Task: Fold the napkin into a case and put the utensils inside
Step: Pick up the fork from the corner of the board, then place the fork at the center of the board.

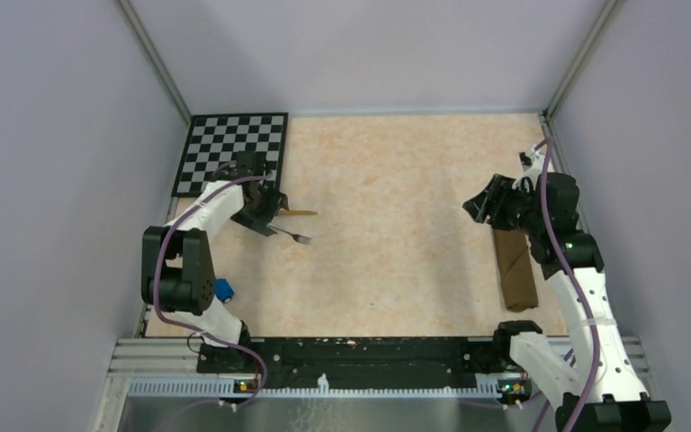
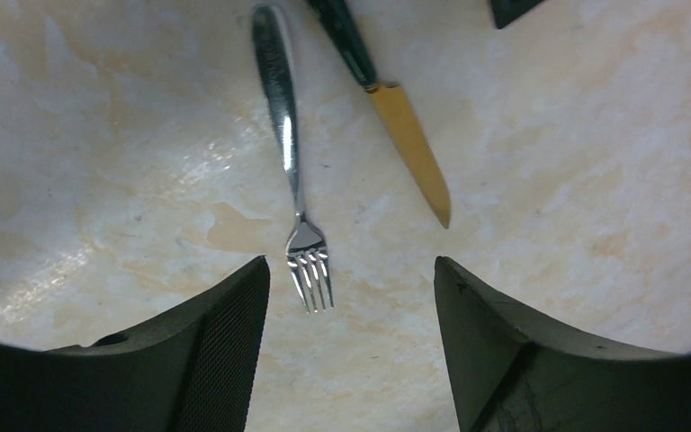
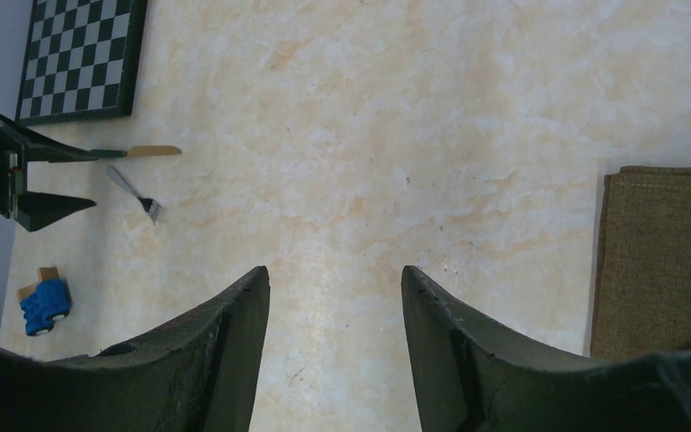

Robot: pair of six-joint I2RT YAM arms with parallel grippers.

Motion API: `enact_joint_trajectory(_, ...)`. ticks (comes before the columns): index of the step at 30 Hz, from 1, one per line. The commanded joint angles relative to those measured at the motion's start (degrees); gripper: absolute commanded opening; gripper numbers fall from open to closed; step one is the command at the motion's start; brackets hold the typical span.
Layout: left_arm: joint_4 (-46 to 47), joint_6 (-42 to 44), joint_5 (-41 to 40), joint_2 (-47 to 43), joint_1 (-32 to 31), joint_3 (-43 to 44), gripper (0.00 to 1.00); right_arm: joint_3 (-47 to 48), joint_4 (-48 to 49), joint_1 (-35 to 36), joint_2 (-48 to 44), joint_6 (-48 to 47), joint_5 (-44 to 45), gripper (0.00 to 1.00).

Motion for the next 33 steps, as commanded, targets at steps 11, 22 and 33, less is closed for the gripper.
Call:
enact_joint_trajectory(11, -10.2, -10.8, 0.4, 15.7, 1.3, 8.8, 0.68, -1.0, 1.6, -0.1, -1.5, 0.0, -1.6, 0.55)
enact_joint_trajectory(22, -5.8, -14.2, 0.3, 14.4, 0.7, -2.4, 0.14, -2.6, 2.8, -0.1, -1.5, 0.9, -3.2, 0.55)
enact_joint_trajectory(33, 21.9, -32.9, 22.2, 1.2, -11.8, -25.3, 0.1, -9.0, 8.6, 15.1, 10.8, 0.5, -6.1, 0.54)
